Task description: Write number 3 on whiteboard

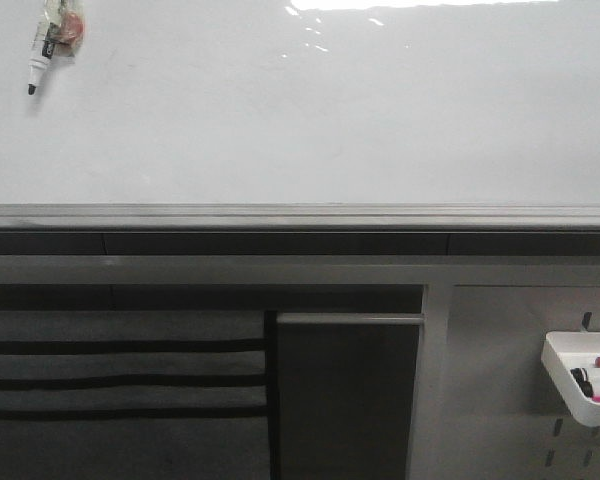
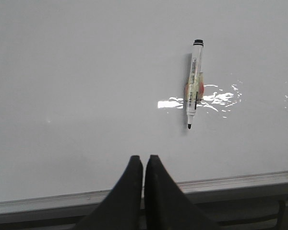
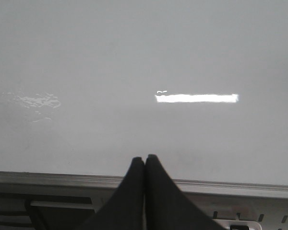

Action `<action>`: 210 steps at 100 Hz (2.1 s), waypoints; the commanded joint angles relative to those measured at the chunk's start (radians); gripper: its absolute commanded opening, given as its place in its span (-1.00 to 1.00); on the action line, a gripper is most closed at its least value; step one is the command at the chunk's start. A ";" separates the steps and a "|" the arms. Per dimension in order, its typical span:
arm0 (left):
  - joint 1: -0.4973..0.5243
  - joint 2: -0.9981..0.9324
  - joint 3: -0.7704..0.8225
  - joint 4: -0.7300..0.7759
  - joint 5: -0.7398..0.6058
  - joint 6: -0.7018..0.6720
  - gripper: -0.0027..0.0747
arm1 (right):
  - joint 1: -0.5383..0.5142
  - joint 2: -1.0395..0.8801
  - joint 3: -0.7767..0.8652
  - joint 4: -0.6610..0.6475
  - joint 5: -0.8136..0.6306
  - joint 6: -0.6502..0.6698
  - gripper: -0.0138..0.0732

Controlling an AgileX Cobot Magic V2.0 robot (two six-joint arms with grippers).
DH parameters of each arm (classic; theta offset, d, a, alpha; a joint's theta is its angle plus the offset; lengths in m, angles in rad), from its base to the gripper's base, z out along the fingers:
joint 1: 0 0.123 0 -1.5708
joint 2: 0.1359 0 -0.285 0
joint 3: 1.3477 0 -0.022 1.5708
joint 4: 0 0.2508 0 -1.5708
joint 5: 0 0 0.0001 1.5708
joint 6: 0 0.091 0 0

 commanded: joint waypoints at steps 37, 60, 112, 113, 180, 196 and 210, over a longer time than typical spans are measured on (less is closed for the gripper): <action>-0.005 0.017 -0.033 0.000 -0.072 -0.012 -0.98 | -0.007 0.020 -0.037 -0.012 -0.077 -0.009 -0.85; -0.005 0.017 -0.033 0.003 -0.089 -0.012 -0.70 | -0.007 0.020 -0.037 -0.012 -0.083 -0.009 -0.54; -0.005 0.017 -0.033 0.023 -0.142 -0.012 0.37 | -0.007 0.020 -0.037 -0.012 -0.088 -0.009 0.27; -0.005 0.017 -0.033 0.023 -0.142 -0.012 0.36 | -0.007 0.020 -0.037 -0.012 -0.088 -0.009 0.27; -0.050 0.340 -0.131 -0.054 -0.111 0.100 0.07 | -0.007 0.163 -0.087 0.395 0.158 -0.263 0.27; -0.120 0.519 -0.172 -0.054 -0.171 0.107 0.07 | -0.007 0.190 -0.087 0.488 0.158 -0.344 0.27; -0.160 0.677 -0.213 -0.051 -0.279 0.107 0.07 | -0.007 0.190 -0.087 0.488 0.158 -0.344 0.27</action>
